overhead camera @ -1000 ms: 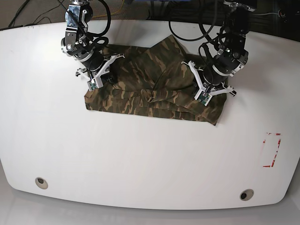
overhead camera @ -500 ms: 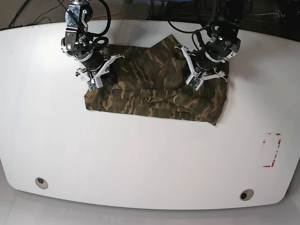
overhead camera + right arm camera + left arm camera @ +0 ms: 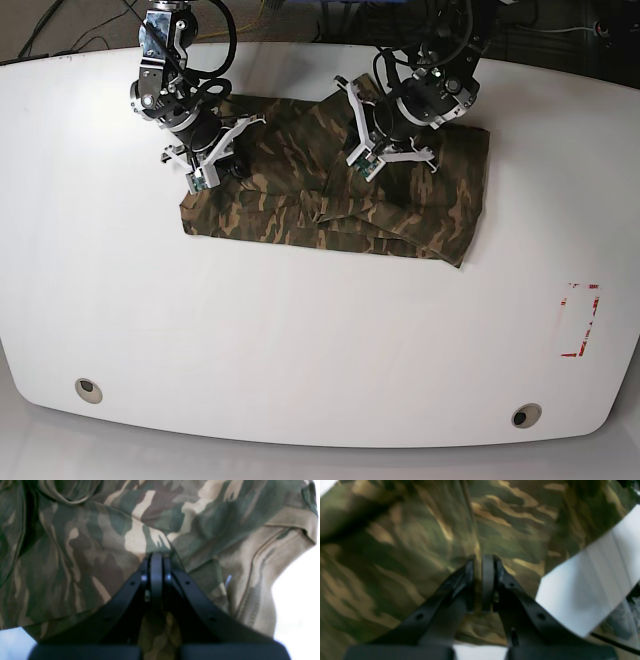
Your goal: Layout the t-shirt on the table in an organized manner, then fold the t-shirt properly
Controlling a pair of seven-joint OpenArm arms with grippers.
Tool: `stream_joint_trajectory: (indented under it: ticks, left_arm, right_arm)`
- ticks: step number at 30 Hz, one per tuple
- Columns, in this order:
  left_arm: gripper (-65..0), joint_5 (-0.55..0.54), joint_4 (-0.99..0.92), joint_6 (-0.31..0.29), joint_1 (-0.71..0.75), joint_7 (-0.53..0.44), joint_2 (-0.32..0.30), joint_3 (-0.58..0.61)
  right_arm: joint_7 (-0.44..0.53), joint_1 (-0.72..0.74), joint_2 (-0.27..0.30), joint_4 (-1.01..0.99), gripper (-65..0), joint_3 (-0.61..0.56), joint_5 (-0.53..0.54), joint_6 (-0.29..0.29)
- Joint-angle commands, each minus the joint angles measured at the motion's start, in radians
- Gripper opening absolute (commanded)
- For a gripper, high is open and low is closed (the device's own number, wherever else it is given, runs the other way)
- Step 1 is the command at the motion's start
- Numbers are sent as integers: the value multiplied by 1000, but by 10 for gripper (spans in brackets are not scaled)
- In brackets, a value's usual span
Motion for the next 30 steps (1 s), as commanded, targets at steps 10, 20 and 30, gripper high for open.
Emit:
stream_joint_trajectory:
  ticks: [10,20,30]
  left_arm:
    - [-624,-7,25,3,-126,-24,-56,-81]
    - [-624,-5,-25,3,-212,-24,-54,-91]
    - [-623,-8,-106,1,-252,-20,-48,-46]
  right_arm:
    - [-84,-18,8,-4,-650,0,-51,-1]
    - [-84,-18,8,-4,-650,0,-48,1]
    - [-84,-18,8,-4,-650,0,-48,1]
